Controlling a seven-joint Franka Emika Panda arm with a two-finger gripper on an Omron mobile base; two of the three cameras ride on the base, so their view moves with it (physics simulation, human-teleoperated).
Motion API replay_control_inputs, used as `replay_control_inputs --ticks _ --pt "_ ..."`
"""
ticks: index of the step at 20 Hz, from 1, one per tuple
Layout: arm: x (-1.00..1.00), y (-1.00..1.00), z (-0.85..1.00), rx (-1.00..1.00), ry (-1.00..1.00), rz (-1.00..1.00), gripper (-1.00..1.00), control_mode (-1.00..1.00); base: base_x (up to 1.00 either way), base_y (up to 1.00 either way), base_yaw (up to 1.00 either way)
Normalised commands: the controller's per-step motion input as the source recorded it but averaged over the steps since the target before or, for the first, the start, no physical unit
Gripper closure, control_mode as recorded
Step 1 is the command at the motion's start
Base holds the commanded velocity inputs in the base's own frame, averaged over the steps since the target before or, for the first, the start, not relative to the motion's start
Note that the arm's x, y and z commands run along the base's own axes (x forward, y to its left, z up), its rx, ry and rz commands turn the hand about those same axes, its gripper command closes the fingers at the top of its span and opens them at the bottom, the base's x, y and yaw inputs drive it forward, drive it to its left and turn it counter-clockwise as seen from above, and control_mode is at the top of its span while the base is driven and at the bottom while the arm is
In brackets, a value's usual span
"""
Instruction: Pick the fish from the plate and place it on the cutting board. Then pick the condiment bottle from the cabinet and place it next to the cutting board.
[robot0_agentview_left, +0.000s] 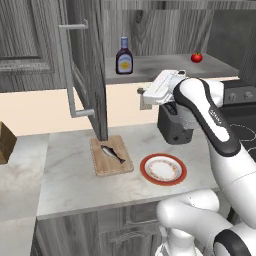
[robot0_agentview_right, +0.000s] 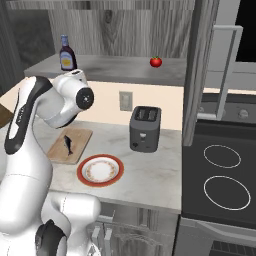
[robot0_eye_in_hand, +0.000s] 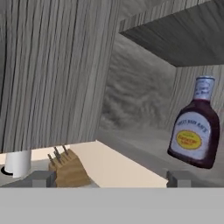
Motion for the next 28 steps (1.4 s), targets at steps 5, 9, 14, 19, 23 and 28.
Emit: replay_control_inputs --ticks 5,9,14,19,23,28 --pt "0.00 0.00 0.33 0.06 0.00 0.00 -1.00 -1.00 0.00 0.00 0.00" --pt "0.00 0.00 0.29 0.05 0.00 0.00 -1.00 -1.00 0.00 0.00 0.00" --pt "0.00 0.00 0.24 0.04 0.00 0.00 -1.00 -1.00 0.00 0.00 0.00" --pt "0.00 0.00 0.18 0.01 0.00 0.00 -1.00 -1.00 0.00 0.00 0.00" --pt "0.05 0.00 0.12 0.00 0.00 0.00 -1.00 -1.00 0.00 0.00 0.00" --pt "0.12 0.00 0.09 0.00 0.00 0.00 -1.00 -1.00 0.00 0.00 0.00"
